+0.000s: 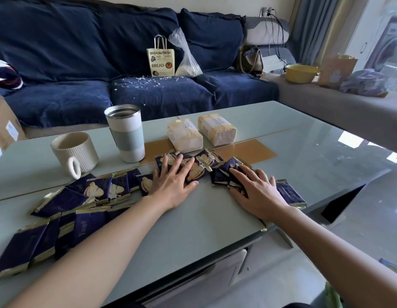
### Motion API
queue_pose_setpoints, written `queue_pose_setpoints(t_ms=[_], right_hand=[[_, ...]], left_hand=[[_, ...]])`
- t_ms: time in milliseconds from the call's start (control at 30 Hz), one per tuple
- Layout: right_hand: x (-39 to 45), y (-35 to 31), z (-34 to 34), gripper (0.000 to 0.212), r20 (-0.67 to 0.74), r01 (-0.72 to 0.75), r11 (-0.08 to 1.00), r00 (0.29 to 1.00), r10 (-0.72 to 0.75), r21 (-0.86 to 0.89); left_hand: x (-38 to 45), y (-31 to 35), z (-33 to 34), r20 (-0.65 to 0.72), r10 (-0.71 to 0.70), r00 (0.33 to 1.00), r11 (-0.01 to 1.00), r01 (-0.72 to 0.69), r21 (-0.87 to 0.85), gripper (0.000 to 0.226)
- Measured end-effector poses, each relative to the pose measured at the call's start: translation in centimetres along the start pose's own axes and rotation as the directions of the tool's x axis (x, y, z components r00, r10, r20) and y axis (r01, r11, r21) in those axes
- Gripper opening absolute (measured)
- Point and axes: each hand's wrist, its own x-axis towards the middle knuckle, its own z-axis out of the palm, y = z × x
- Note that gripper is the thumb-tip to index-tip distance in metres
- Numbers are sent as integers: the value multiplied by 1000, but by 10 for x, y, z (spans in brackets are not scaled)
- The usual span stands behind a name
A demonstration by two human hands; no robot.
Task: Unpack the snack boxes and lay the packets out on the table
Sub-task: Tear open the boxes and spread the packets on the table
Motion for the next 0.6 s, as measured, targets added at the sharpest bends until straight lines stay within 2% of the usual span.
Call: queue_pose_setpoints(t_ms=[167, 267, 367, 467, 600], right_hand=[[-6, 3, -5, 71, -1, 138, 989, 990, -139, 48], [-2, 5, -12, 76, -2, 68, 995, 998, -68, 71], [5, 8, -14, 75, 100, -14, 995, 995, 4, 101], [8, 11, -13, 72, 135, -2, 991, 991, -17, 133], [-4, 23, -13, 81, 83, 92, 984, 991, -105, 151]], left_hand=[[-11, 4, -2, -29, 65, 997, 996, -64, 55, 68], [-16, 14, -3, -50, 164, 985, 982, -159, 102, 66], [-20, 28, 2, 16, 280, 960, 951, -280, 129, 64], [-24, 34, 7, 69, 338, 939, 932, -344, 115, 64], [-33, 33, 11, -31, 455, 890, 890, -455, 26, 60]])
